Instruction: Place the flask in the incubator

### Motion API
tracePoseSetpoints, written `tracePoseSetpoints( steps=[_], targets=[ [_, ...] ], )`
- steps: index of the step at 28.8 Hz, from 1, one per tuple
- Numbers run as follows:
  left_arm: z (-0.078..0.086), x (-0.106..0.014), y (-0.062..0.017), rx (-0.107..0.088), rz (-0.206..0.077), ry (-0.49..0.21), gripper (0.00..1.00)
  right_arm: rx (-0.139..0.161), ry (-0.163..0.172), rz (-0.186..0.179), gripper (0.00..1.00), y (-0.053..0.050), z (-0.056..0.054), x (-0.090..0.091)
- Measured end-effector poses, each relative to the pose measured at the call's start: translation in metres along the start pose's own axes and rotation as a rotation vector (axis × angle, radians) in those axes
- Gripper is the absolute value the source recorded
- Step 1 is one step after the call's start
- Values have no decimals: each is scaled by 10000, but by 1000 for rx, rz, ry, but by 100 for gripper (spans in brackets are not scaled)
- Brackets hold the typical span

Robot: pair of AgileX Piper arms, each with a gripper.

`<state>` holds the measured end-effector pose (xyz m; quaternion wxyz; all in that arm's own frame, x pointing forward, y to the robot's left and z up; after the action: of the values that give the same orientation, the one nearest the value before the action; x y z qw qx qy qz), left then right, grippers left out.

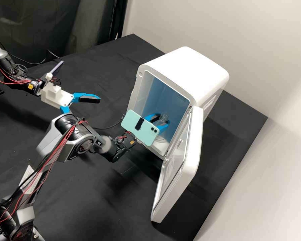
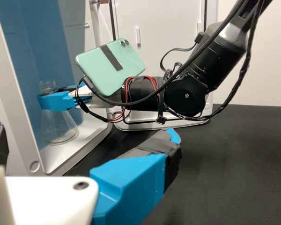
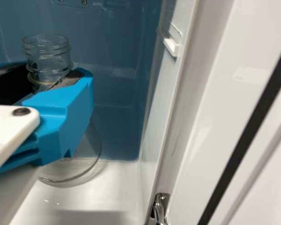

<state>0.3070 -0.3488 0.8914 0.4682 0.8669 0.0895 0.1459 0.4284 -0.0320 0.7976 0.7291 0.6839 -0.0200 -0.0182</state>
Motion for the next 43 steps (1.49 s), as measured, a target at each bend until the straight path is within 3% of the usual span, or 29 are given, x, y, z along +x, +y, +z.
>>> tracePoseSetpoints(
  steps=[13,17,41,42,43],
  targets=[
    [-4,0,1,8,0,1,100,-17,16,18,0,-25,30,176],
    [-4,0,1,22,0,1,100,-18,11,14,0,-16,24,198],
    [-4,0,1,22,0,1,100,-22,7,9,0,-37,44,222],
    [-4,0,1,22,0,1,100,-22,7,9,100,-37,44,222],
    [-4,0,1,22,0,1,100,-22,7,9,100,-37,44,222]
  ],
)
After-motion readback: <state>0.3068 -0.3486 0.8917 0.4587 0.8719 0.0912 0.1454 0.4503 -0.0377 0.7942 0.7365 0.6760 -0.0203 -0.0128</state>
